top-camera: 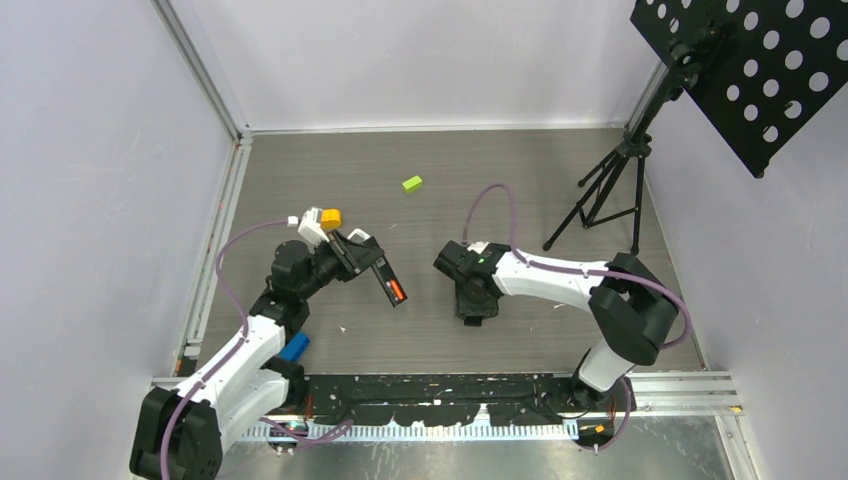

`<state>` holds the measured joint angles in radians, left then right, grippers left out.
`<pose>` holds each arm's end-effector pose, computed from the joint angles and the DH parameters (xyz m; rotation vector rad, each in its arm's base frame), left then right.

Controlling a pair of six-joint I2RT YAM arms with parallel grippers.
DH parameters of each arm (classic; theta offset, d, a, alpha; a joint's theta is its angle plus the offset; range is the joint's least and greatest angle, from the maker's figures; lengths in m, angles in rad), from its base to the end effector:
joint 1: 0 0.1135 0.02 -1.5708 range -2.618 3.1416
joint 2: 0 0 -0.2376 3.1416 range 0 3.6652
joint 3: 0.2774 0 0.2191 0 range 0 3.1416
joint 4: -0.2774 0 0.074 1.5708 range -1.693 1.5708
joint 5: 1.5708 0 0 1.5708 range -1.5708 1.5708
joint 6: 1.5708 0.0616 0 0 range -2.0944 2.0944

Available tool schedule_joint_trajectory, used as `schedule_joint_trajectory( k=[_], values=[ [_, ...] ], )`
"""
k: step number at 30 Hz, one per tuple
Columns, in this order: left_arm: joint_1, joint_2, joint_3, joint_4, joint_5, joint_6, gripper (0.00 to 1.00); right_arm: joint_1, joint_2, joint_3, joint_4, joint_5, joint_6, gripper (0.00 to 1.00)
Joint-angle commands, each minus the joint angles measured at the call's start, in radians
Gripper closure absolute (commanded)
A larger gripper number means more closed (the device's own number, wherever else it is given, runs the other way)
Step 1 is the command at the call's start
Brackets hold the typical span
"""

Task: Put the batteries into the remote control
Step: Adjust the battery cover at the center of the board, then pick up the battery cover at the center of the board.

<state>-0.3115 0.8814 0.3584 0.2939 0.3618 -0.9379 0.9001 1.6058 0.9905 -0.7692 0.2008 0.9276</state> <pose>0.1928 -0.0850 0.2137 -0.3293 1.9294 -1.1864 0.1712 0.1960 0.1463 0.0665 2.8687 0.0357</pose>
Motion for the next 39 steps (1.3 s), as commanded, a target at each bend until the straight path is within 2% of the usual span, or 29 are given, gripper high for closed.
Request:
schedule_joint_trajectory(
  k=[1,5,9,11,15,16,22,32,39],
  values=[
    [0.006,-0.006,0.042,-0.006,-0.01,0.056,1.0,0.02,0.045,0.029,-0.01,0.022,-0.244,0.58],
    [0.006,-0.023,0.048,-0.064,-0.04,0.08,1.0,0.023,0.073,0.033,-0.015,0.047,-0.302,0.51],
    [0.008,-0.03,0.053,-0.093,-0.05,0.089,1.0,0.024,0.051,0.023,0.001,0.045,-0.297,0.32],
    [0.008,-0.028,0.06,-0.107,-0.052,0.095,1.0,0.024,0.03,0.006,0.011,0.048,-0.273,0.26],
    [0.008,-0.012,0.07,-0.11,-0.044,0.091,1.0,0.024,-0.007,-0.033,0.019,0.037,-0.172,0.23],
    [0.008,-0.003,0.072,-0.102,-0.04,0.084,1.0,0.023,-0.016,-0.048,0.027,0.026,-0.15,0.24],
    [0.008,0.076,0.076,0.006,0.02,0.039,1.0,0.023,-0.034,-0.119,0.067,-0.014,-0.085,0.42],
    [-0.001,0.287,0.117,0.18,0.195,-0.034,1.0,0.023,-0.053,-0.13,0.114,0.027,-0.127,0.6],
    [-0.056,0.449,0.124,0.389,0.239,-0.066,1.0,0.025,-0.2,-0.105,0.144,0.049,-0.182,0.61]
  ],
)
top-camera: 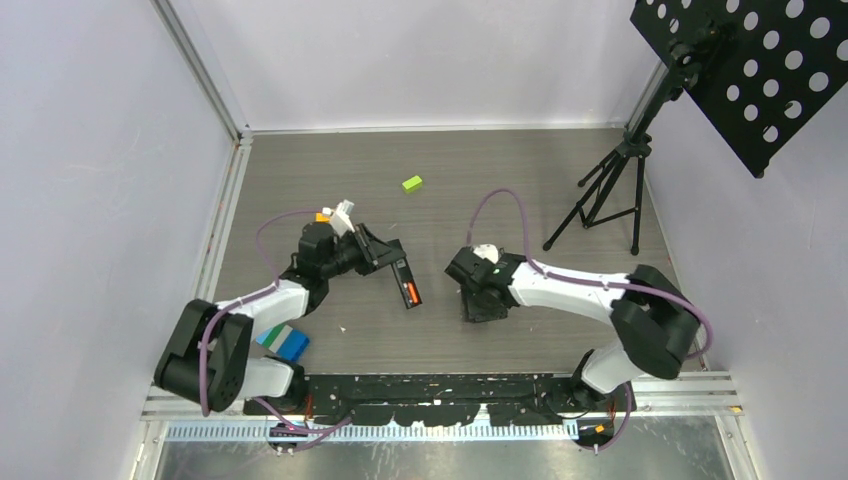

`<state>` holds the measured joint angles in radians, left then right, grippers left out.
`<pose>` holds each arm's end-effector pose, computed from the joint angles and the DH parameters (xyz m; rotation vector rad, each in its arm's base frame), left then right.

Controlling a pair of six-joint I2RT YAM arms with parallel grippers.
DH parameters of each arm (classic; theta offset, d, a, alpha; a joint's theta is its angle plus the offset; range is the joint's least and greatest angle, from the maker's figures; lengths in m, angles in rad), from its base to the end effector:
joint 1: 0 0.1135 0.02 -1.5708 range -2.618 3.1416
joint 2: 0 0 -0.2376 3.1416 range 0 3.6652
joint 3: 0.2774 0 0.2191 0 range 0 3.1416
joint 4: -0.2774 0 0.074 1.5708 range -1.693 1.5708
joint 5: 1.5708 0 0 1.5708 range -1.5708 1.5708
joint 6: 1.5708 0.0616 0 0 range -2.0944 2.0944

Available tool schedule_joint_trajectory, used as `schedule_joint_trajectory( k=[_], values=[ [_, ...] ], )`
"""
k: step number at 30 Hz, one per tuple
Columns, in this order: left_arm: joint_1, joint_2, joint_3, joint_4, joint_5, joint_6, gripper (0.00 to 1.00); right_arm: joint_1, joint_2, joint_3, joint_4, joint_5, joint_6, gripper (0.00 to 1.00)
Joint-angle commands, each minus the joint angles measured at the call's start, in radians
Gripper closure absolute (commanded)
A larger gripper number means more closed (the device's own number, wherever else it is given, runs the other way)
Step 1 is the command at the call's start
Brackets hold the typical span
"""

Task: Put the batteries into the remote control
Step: Pick up the battery cover at the center of the board, then load the battery cover into the remote control.

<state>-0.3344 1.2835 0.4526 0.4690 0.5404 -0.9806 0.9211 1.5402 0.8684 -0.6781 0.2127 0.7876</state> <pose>0.2330 -0.1145 0.1813 -0.2866 2.1246 -1.3504 0.1582 0.1868 0.1358 -0.1557 2.8328 0.0384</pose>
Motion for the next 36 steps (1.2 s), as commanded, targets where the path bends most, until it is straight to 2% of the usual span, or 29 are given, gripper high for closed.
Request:
schedule_joint_trajectory(
  k=[1,6,10,20,36],
  values=[
    [-0.048,0.061,0.029,0.247,0.057,-0.017,1.0,0.003,-0.162,0.019,0.068,0.021,-0.047,0.61],
    [-0.122,0.109,0.054,0.286,-0.006,0.013,1.0,0.014,-0.295,0.005,0.152,-0.06,-0.093,0.61],
    [-0.154,0.141,0.061,0.332,-0.04,0.002,1.0,0.026,-0.33,0.012,0.181,-0.095,-0.125,0.59],
    [-0.184,0.177,0.042,0.422,-0.072,-0.06,1.0,0.043,-0.268,0.071,0.235,-0.147,-0.148,0.58],
    [-0.184,0.209,0.06,0.4,-0.075,-0.167,1.0,0.068,-0.188,0.098,0.247,-0.116,-0.152,0.58]
  ],
)
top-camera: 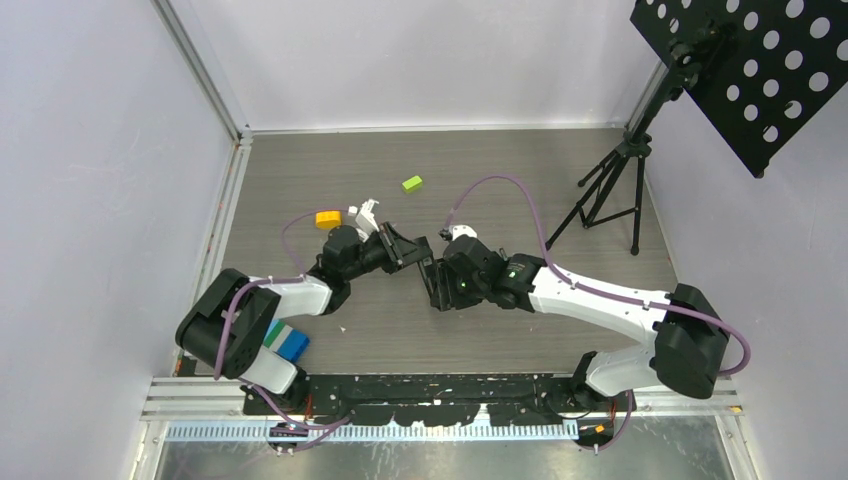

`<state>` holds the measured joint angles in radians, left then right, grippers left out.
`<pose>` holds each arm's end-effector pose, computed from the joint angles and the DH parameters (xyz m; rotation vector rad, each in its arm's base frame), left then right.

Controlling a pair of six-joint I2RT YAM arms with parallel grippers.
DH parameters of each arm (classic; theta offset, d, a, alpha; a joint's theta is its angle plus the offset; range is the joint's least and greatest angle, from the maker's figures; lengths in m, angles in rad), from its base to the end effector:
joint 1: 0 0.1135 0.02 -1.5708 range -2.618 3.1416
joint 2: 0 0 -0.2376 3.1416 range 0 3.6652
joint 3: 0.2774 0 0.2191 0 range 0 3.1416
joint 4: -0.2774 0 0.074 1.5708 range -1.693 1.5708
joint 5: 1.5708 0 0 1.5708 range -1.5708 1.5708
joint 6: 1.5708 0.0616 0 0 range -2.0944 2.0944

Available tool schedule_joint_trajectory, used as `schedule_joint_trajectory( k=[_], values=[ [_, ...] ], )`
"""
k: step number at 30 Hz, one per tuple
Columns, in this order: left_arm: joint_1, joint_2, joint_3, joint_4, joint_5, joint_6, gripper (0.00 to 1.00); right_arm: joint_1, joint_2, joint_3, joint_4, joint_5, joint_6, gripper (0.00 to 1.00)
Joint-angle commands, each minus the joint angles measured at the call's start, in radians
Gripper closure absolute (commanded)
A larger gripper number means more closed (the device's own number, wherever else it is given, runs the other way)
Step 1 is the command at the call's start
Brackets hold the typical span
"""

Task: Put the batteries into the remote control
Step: Load the battery cover into the remote control.

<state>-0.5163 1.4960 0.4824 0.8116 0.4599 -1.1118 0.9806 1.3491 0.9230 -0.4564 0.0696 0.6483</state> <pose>0.2397 -0.1675 0.1774 -0.2224 2.0325 -1.5143 0.1541 0.2223 0.2082 -0.3910 2.5247 0.6049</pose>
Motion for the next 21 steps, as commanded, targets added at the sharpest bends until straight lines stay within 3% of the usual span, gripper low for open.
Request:
schedule_joint_trajectory(
  k=[1,21],
  values=[
    [-0.002,-0.003,0.032,0.055,0.008,-0.042,1.0,0.009,0.008,0.043,0.021,0.029,-0.014,0.58],
    [-0.002,0.011,0.071,0.022,0.112,-0.107,1.0,0.013,0.06,0.058,-0.013,-0.029,-0.068,0.52]
  ],
)
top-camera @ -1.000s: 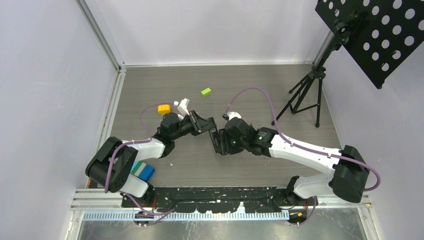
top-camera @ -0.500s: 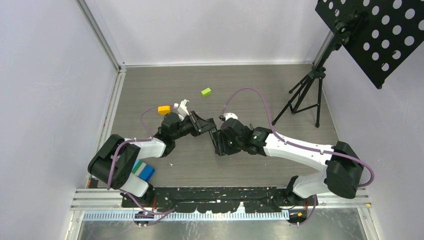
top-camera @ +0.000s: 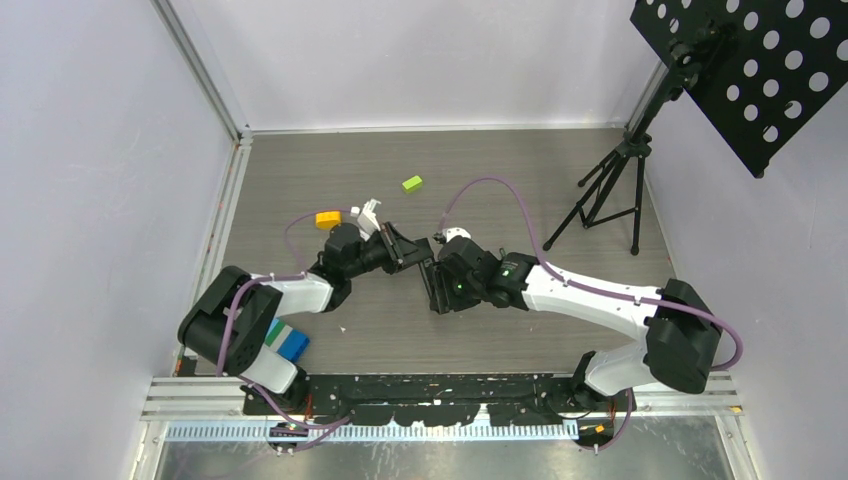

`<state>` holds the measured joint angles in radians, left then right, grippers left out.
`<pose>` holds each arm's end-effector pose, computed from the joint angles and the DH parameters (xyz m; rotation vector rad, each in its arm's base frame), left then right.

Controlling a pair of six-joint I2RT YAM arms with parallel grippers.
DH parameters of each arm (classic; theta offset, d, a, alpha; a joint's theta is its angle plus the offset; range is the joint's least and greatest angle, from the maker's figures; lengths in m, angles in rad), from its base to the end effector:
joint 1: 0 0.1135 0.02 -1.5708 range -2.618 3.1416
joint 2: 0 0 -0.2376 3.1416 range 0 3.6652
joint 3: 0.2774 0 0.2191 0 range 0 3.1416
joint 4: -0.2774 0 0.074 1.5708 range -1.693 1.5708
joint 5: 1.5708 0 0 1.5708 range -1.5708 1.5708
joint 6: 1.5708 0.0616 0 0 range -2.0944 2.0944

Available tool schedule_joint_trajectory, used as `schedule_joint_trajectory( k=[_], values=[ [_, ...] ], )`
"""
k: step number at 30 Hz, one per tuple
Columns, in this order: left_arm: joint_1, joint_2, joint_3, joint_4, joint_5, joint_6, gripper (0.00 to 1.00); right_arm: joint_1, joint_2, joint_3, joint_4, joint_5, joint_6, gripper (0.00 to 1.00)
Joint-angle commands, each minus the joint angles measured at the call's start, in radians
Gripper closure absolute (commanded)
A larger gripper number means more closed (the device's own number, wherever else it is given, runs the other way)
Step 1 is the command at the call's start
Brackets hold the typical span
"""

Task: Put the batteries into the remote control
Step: Load the battery cover into the remote control.

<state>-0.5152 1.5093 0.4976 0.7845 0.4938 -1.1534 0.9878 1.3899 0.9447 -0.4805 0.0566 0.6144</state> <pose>0.2406 -0.1698 0.1750 -0.2532 2.0774 -1.5562 0.1542 0.2274 0.2024 -0.4575 2.5544 0.5717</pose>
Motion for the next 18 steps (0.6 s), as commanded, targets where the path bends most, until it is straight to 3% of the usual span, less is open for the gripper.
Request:
schedule_joint_trajectory(
  k=[1,18],
  values=[
    [-0.003,-0.001,0.059,0.048,0.084,-0.067,1.0,0.007,0.02,0.036,0.011,-0.014,-0.035,0.52],
    [-0.003,0.002,0.055,0.049,0.1,-0.081,1.0,0.008,0.066,0.071,-0.019,0.0,-0.006,0.45]
  ],
)
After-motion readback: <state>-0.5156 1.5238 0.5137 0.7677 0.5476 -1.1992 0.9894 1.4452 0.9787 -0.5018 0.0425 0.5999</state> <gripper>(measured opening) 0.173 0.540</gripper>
